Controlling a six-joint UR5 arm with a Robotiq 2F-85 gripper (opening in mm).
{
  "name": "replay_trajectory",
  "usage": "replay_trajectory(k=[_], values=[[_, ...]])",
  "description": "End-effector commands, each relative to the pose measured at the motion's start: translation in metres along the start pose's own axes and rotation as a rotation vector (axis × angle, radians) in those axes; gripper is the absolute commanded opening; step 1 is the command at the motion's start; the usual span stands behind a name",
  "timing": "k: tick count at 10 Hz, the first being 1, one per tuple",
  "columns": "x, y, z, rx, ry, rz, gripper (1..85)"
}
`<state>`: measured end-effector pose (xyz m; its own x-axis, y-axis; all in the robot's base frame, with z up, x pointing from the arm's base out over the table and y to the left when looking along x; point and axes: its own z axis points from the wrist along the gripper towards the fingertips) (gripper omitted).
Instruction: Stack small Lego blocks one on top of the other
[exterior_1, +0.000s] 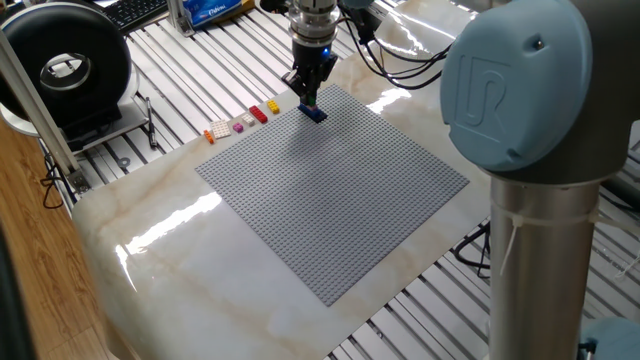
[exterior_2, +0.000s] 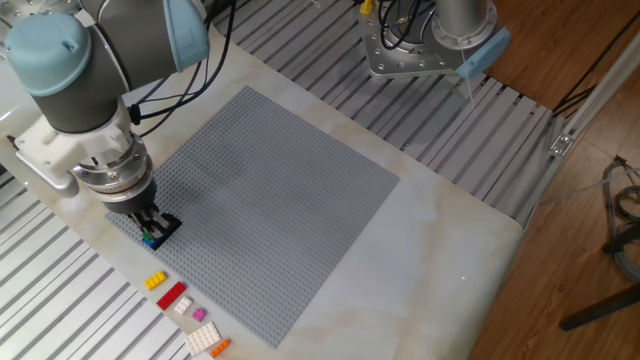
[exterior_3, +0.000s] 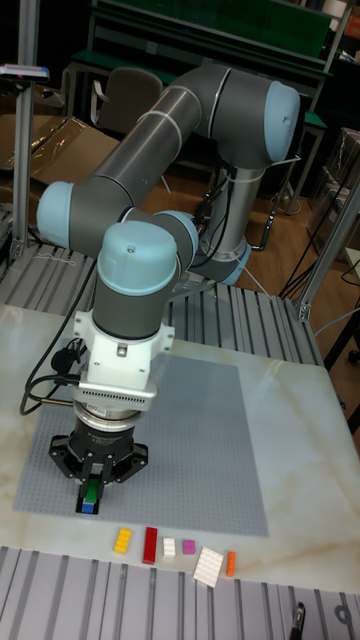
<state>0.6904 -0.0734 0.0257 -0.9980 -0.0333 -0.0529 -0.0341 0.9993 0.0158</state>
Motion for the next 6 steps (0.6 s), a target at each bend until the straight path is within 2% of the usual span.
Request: replay_trajectory(k=[1, 6], values=[[0.0027, -0.0027, -0.0077, -0.007, 0.008, 0.009, 1.0], [0.0002, 0.0043, -0.0019, -0.008, -0.01, 0.027, 1.0]])
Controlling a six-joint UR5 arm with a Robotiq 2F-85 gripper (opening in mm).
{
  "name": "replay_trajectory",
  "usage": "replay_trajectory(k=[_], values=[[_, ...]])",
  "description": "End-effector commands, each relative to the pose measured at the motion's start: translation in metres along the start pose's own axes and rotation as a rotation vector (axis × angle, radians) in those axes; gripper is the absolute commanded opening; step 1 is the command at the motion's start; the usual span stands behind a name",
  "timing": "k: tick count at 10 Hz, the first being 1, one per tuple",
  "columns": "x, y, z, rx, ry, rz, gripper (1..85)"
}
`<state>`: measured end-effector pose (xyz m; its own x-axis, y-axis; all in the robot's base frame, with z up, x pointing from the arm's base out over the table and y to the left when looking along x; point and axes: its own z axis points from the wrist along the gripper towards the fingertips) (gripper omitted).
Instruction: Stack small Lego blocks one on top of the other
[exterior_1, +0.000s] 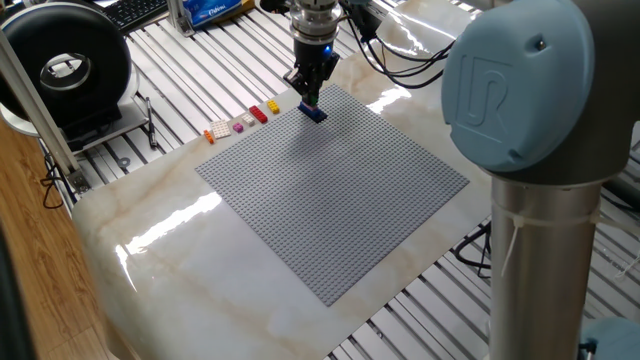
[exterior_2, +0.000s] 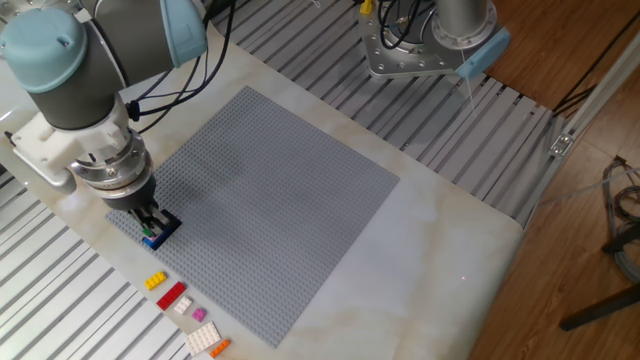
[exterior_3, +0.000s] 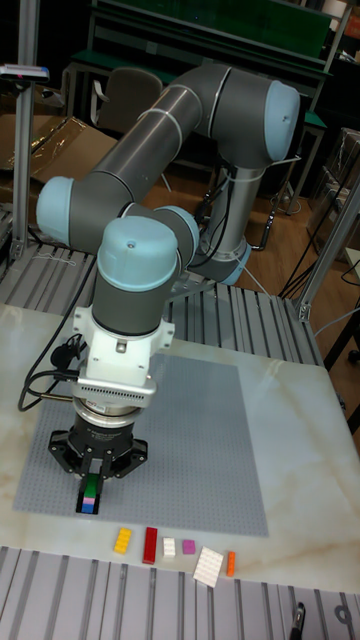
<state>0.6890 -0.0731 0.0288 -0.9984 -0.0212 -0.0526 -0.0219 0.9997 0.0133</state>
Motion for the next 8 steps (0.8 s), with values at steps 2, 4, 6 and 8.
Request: replay_trajectory(k=[2, 4, 6, 8], values=[[0.0001, 0.0021, 0.0047, -0.009, -0.01, 0.015, 1.0], [0.0025, -0.0001, 0.0058, -0.003, -0.007, 0.013, 1.0], [0.0027, 0.0009, 0.0045, -0.008, -0.01, 0.013, 1.0], [0.0078, 0.0018, 0.0002, -0.013, 0.005, 0.018, 1.0]])
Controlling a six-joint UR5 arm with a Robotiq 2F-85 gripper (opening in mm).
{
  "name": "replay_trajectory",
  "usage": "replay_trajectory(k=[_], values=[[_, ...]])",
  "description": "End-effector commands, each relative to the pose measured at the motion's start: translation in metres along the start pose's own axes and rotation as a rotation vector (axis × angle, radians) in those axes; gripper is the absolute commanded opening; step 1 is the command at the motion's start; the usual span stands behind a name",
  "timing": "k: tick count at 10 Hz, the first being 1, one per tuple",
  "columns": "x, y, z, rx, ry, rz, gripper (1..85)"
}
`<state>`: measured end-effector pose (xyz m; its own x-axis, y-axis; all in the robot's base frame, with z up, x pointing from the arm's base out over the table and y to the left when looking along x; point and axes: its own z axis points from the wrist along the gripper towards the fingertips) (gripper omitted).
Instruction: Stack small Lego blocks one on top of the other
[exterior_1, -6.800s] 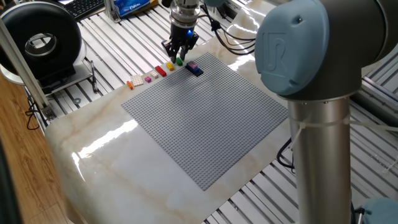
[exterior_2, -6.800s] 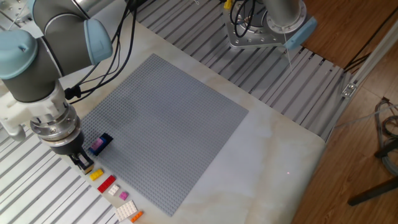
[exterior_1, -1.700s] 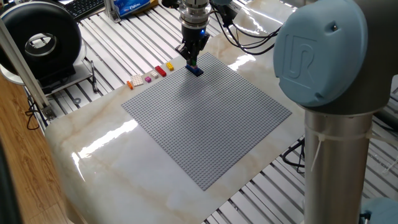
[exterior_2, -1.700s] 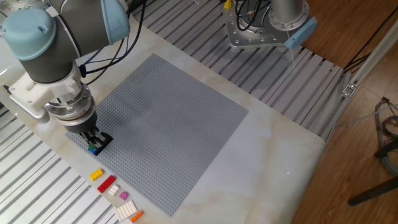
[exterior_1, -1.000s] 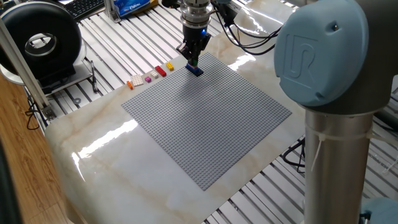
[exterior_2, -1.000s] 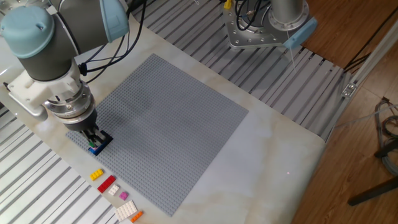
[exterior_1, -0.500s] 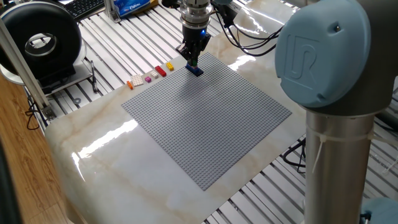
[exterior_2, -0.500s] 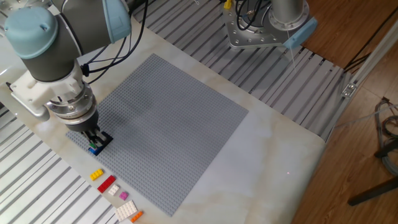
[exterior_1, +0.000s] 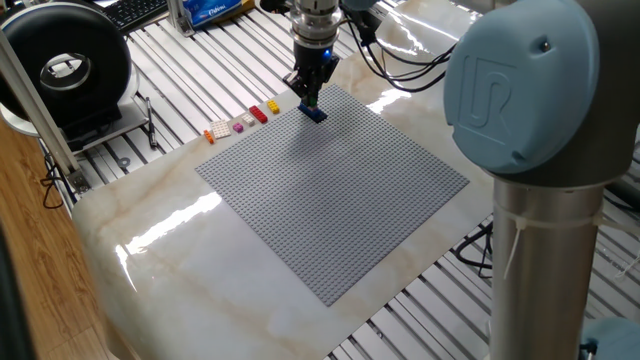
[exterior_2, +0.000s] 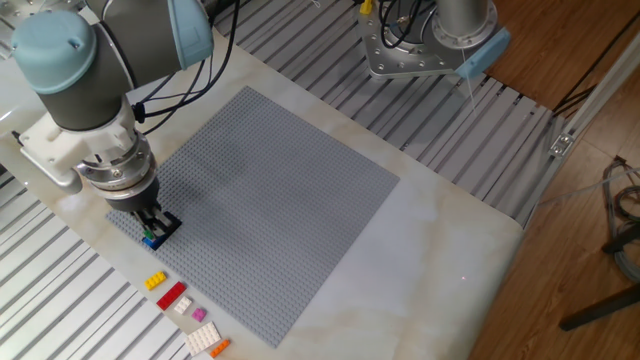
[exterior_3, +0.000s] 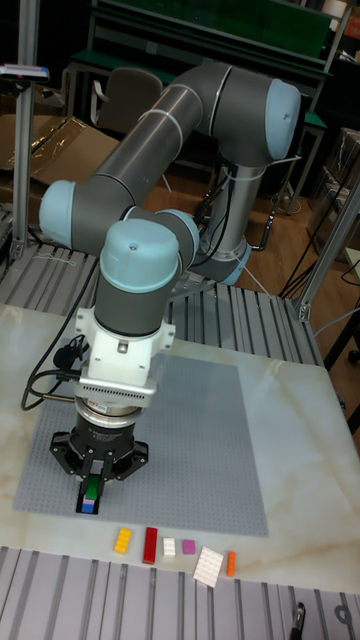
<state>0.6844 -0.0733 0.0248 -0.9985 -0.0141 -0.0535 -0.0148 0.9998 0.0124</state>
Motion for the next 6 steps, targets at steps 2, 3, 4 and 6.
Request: replay_trajectory(k=[2, 3, 4, 6], values=[[0.001, 0.002, 0.0, -0.022, 0.001, 0.01, 1.0], [-0.001, 0.001, 0.005, -0.02, -0.002, 0.01, 1.0], [-0.002, 0.001, 0.007, -0.02, -0.005, 0.009, 1.0], [0.0, 0.001, 0.003, -0.021, -0.002, 0.001, 1.0]])
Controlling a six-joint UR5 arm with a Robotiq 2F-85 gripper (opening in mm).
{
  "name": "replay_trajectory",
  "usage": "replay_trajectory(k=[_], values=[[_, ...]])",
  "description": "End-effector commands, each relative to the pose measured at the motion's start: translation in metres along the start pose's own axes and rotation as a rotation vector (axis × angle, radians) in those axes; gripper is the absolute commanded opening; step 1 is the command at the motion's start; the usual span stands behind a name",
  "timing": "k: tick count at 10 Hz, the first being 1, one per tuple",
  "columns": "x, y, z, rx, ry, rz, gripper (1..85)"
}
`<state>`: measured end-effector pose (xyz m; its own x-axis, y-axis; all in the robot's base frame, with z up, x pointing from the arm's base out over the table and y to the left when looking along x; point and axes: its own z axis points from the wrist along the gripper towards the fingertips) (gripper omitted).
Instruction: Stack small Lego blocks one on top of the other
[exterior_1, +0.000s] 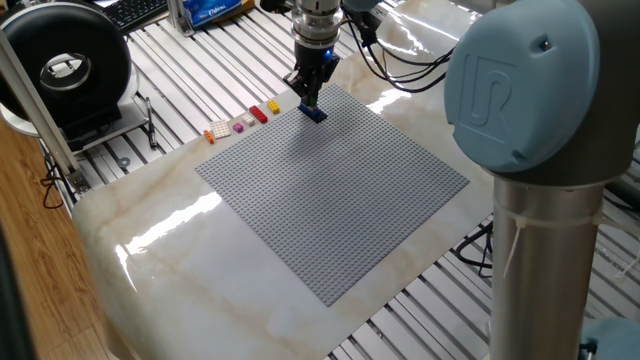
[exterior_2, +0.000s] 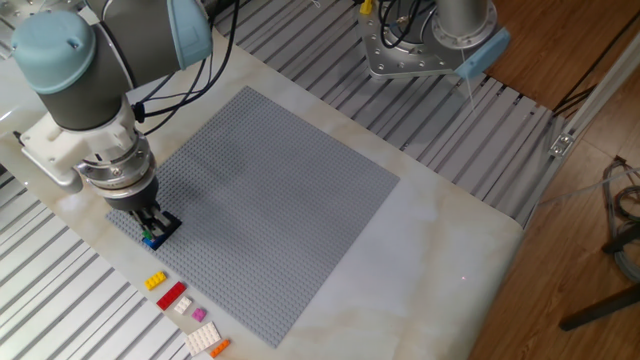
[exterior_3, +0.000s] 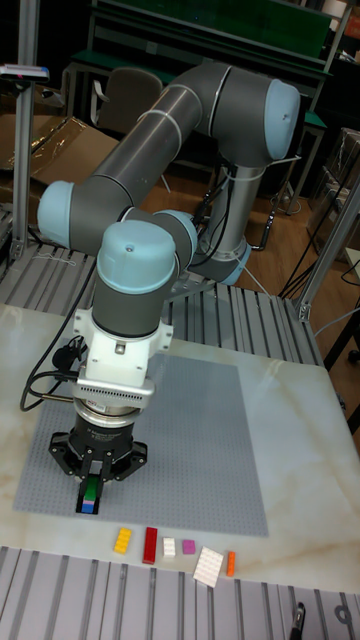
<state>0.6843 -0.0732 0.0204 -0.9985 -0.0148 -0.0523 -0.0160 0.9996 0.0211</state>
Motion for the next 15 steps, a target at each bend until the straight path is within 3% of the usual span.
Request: replay_trajectory(k=[1, 3, 6, 10, 13, 15], values=[[-0.001, -0.001, -0.003, -0.017, 0.002, 0.0, 1.0], [0.008, -0.002, -0.005, -0.024, 0.043, -0.004, 1.0], [0.015, -0.002, -0.006, -0.028, 0.074, -0.009, 1.0], [0.01, 0.001, 0.002, -0.026, 0.064, 0.007, 1.0], [0.001, 0.002, -0.009, -0.056, 0.05, 0.003, 1.0], [-0.003, -0.003, -0.01, -0.055, 0.039, 0.002, 1.0]])
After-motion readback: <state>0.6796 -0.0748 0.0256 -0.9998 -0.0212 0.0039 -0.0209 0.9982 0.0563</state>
